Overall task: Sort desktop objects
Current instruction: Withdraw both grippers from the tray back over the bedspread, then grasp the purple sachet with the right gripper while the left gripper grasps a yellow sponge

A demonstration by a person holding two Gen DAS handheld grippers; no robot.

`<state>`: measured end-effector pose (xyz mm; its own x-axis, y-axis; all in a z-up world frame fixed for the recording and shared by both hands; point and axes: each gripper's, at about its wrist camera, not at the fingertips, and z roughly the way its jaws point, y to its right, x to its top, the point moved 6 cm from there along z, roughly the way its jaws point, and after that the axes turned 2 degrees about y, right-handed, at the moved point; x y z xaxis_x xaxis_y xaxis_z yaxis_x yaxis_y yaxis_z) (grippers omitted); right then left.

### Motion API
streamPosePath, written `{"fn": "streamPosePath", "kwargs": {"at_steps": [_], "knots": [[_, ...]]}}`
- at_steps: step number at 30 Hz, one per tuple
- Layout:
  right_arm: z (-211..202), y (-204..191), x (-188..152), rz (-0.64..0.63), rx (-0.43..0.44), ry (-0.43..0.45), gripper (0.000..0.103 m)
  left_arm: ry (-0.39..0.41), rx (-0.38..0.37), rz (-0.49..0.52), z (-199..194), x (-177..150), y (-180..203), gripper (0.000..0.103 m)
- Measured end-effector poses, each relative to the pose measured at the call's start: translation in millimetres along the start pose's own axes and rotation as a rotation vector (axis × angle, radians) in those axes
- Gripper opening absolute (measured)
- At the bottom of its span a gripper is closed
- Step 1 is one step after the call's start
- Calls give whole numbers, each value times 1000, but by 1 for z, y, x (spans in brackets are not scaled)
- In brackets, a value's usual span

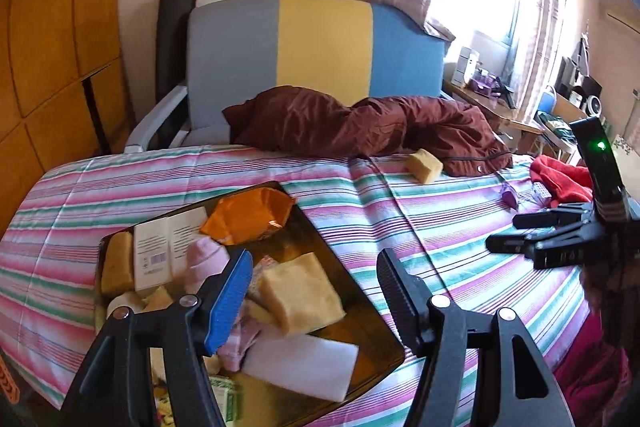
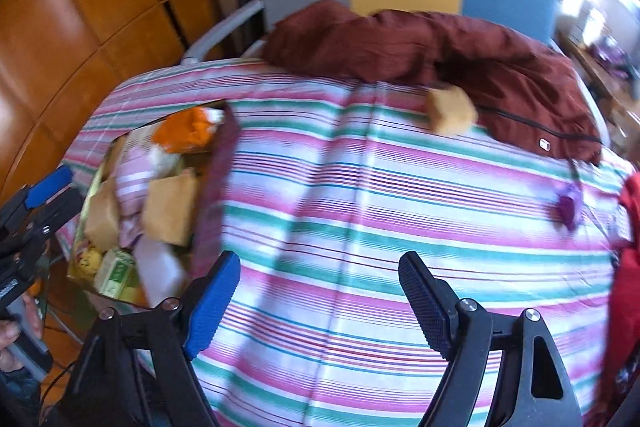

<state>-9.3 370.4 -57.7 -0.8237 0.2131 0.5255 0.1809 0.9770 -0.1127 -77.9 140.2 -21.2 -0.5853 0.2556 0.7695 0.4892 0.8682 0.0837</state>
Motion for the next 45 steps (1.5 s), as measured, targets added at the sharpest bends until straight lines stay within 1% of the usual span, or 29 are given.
{"fn": "streamPosePath", "kwargs": {"at_steps": [3, 5, 7, 9, 12, 14, 16, 18, 20, 23, 26, 28, 33, 35, 36, 38, 39, 41, 43, 45], "knots": [[-7, 41, 4, 76, -36, -3, 82, -19, -35, 8, 9, 2, 11, 65], [-16, 76, 7, 142, -74, 4, 82, -24, -40, 27, 13, 4, 19, 65], [-23, 104, 10, 198, -103, 14, 82, -35, -44, 47, 18, 5, 27, 65], [-31, 134, 14, 258, -132, 29, 82, -47, -62, 54, 23, 8, 35, 65], [-41, 187, 19, 367, -186, 59, 82, -65, -87, 68, 32, 14, 47, 65], [-42, 219, 20, 436, -212, 67, 82, -84, -106, 73, 40, 17, 55, 65], [-39, 246, 22, 493, -230, 71, 79, -102, -120, 78, 49, 20, 64, 65], [-30, 270, 25, 536, -249, 67, 76, -125, -137, 86, 60, 23, 75, 65], [-20, 285, 28, 551, -261, 63, 75, -152, -153, 88, 72, 25, 84, 65], [1, 299, 35, 488, -283, 44, 75, -194, -173, 98, 91, 29, 100, 65], [29, 299, 40, 365, -297, -10, 74, -239, -216, 76, 111, 33, 114, 65], [47, 299, 42, 292, -316, -39, 74, -266, -226, 69, 126, 37, 122, 65], [72, 306, 46, 222, -329, -48, 74, -291, -243, 82, 161, 50, 147, 65], [80, 309, 47, 215, -315, -46, 73, -306, -254, 69, 178, 56, 154, 65], [85, 311, 46, 208, -318, -63, 72, -318, -256, 60, 186, 57, 156, 65], [93, 312, 42, 194, -313, -94, 63, -344, -270, 33, 205, 59, 162, 65], [96, 312, 41, 180, -328, -107, 60, -356, -270, 21, 213, 61, 163, 65], [97, 311, 40, 164, -332, -116, 49, -375, -276, -6, 232, 64, 168, 65], [96, 309, 41, 166, -310, -116, 48, -393, -286, -41, 249, 69, 174, 65], [97, 306, 40, 149, -314, -126, 48, -398, -284, -75, 267, 75, 179, 66]]}}
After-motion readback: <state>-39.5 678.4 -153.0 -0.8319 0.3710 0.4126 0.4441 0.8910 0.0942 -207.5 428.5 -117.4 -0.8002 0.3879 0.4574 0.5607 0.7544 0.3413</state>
